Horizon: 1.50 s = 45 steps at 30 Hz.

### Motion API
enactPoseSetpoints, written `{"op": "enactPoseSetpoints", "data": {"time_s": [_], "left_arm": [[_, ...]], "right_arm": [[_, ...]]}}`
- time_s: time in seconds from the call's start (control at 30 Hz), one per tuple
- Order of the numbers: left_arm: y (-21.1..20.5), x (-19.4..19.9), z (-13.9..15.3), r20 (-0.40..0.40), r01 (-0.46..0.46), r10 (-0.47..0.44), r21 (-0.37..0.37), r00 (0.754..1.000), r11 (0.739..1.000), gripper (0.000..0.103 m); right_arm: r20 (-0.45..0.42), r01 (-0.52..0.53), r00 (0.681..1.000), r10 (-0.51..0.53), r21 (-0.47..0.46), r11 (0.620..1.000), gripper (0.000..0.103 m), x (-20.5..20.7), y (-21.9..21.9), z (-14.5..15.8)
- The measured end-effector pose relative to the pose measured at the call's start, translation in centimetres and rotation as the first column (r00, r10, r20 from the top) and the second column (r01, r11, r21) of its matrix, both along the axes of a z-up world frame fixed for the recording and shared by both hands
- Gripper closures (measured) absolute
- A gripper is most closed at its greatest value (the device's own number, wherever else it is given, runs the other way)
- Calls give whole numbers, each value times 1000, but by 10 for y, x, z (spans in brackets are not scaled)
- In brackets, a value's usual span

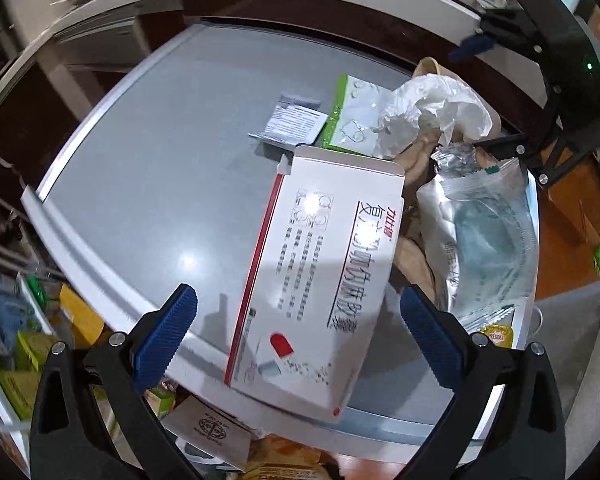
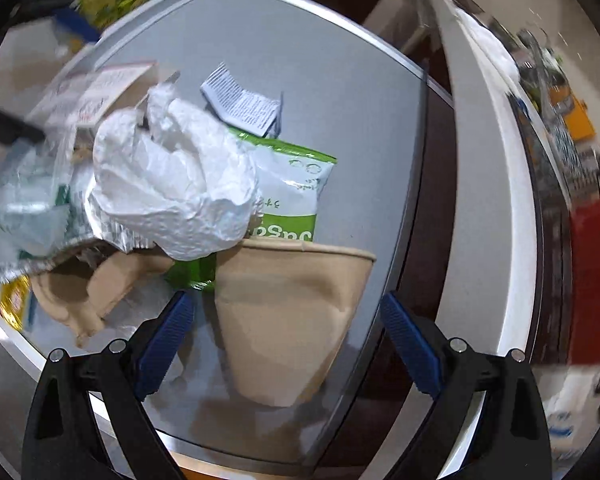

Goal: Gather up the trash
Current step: 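Move left tool to the white medicine box while right tool reaches the beige paper cup, then close left tool on the medicine box while right tool closes on the paper cup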

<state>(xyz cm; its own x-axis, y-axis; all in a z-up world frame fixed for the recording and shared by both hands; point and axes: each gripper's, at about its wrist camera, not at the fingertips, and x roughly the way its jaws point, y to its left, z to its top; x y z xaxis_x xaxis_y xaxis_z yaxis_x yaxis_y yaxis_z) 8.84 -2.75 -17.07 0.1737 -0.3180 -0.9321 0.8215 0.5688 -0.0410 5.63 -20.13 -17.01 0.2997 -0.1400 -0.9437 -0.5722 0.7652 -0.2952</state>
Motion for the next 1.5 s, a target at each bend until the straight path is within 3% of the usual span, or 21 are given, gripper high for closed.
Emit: {"op": "enactPoseSetpoints", "data": {"time_s": [0.2, 0.33, 0.4, 0.53, 0.77, 1.17, 1.23, 1.27, 1.3, 1.5], "left_arm": [[-3, 14, -4, -46, 57, -57, -12, 997, 998, 2], [1, 19, -9, -62, 52, -52, -11, 997, 999, 2], [2, 21, -12, -67, 43, -43, -9, 997, 999, 2], [2, 21, -19, -61, 30, -30, 0, 998, 1000, 2], [-2, 14, -34, -63, -4, 4, 5, 998, 1000, 2], [-27, 26, -44, -17, 12, -11, 60, 1000, 998, 2], [-30, 28, -47, -3, -1, 1, 73, 1000, 997, 12], [-31, 29, -45, 3, -10, 10, 61, 1000, 998, 25], [-28, 32, -46, 5, -20, 20, 58, 1000, 998, 30], [-26, 30, -41, -5, -52, 52, 45, 999, 998, 30]], "right_arm": [[-95, -72, 993, 71, -8, 997, 10, -4, 6, -15], [-157, 17, 988, -7, 62, 998, 16, -2, -2, -29], [-174, 72, 983, -61, 61, 996, 16, 1, -7, -36], [-211, 157, 969, -125, 145, 977, 16, -5, -15, -38], [-198, 269, 954, -227, 222, 937, 24, -16, -34, -38], [-138, 291, 954, -266, 224, 930, 24, -43, -33, -11], [-118, 292, 955, -272, 220, 931, 24, -39, -33, -5], [-115, 295, 954, -275, 221, 930, 24, -31, -22, -5], [-112, 300, 953, -281, 226, 927, 24, -32, -21, -3], [-95, 324, 946, -310, 252, 912, 25, -33, -26, 13]]}}
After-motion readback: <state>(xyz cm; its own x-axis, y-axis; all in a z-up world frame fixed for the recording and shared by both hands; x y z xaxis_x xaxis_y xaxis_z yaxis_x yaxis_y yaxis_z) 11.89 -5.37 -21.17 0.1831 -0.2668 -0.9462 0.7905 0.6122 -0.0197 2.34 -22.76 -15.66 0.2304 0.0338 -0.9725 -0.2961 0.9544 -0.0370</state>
